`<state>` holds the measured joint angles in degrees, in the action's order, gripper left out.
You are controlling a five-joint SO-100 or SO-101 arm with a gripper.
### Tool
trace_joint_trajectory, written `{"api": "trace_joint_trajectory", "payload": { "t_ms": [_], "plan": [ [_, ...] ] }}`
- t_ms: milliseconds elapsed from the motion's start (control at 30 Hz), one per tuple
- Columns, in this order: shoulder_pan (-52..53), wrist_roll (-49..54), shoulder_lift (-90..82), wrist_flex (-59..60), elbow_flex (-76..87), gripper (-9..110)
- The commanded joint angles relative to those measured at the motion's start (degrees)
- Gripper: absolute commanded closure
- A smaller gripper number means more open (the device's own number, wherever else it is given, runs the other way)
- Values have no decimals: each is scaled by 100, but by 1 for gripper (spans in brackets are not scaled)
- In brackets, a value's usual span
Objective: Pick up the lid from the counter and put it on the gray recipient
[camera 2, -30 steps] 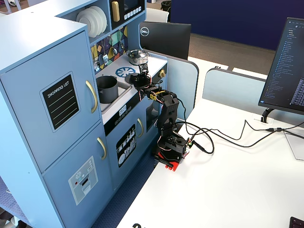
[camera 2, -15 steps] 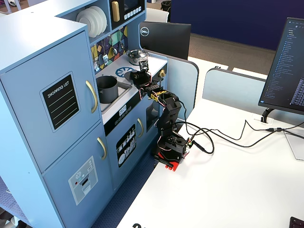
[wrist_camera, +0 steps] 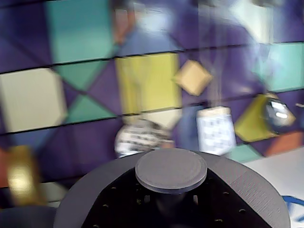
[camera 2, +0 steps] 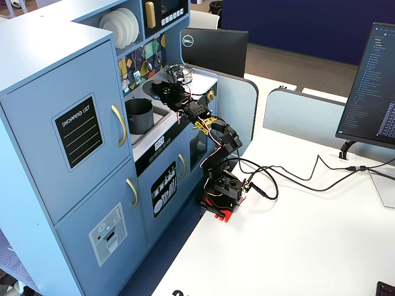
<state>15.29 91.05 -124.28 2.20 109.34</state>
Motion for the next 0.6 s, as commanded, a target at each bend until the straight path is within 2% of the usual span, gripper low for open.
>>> {"api": "trace_joint_trajectory", "payload": {
  "t_ms": [0,267,567],
  "plan": [
    [-501,132,-255,35,-492,102],
    [-1134,202,44,-18,-466,102],
    [-1336,185,299,18,-431,102]
  ]
}}
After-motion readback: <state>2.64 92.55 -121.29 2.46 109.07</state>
